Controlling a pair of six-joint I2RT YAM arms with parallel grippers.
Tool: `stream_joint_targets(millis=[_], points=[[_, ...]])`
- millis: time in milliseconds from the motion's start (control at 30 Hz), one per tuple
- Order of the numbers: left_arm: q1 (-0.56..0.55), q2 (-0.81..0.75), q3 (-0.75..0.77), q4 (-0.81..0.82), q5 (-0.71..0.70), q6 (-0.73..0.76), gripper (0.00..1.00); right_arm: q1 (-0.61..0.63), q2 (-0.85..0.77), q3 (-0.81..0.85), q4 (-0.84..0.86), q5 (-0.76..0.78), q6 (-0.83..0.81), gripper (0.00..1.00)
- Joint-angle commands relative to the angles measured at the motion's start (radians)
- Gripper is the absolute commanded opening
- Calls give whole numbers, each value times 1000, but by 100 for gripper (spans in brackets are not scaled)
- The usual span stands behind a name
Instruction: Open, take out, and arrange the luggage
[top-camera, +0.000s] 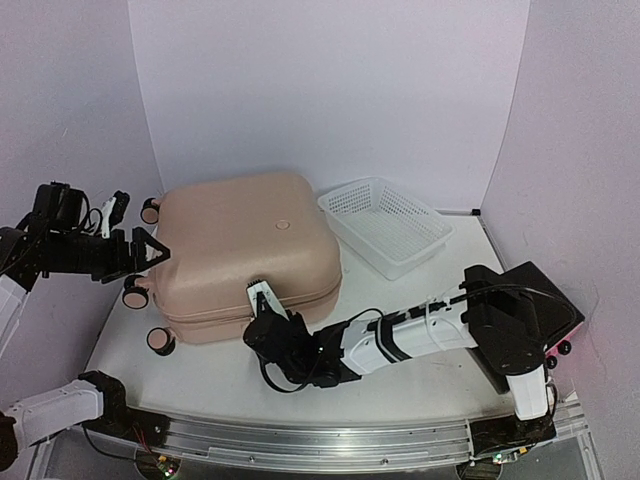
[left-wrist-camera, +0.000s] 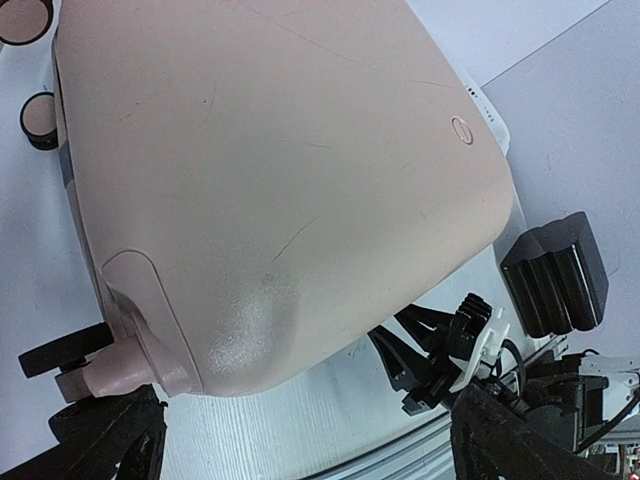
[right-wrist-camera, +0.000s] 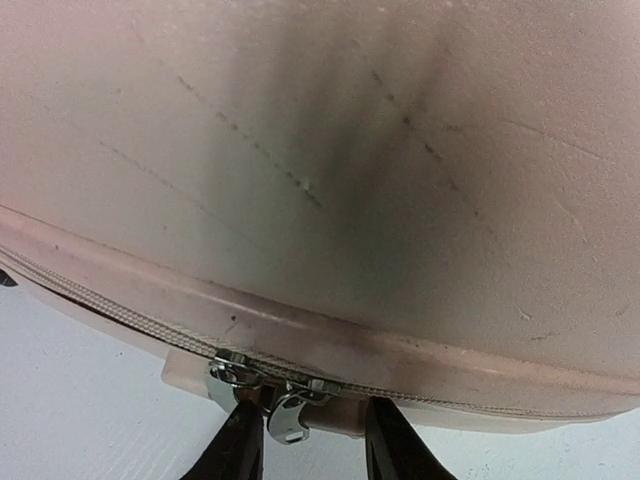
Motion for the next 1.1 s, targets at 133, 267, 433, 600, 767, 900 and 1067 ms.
stream_joint_targets(millis=[133, 267, 433, 600, 767, 900, 1067], points=[[1, -79, -36, -22, -118, -92, 99, 3, 37, 93, 53, 82, -46, 18], [0, -100, -41, -94, -271, -294, 99, 3, 33, 88, 51, 84, -50, 8], [0, -104, -14, -221, -350, -586, 99, 3, 17, 67, 43, 68, -60, 0], [1, -28, 62, -324, -360, -778, 99, 3, 14, 61, 42, 38, -77, 0], [28, 175, 130, -446, -291, -934, 100, 2, 11, 56, 42, 42, -91, 0], [176, 263, 87, -351, -55, -926, 88, 3, 6, 53, 47, 44, -111, 0], [215, 298, 53, -299, -73, -1006, 82, 3, 0, 42, 54, 29, -133, 0]])
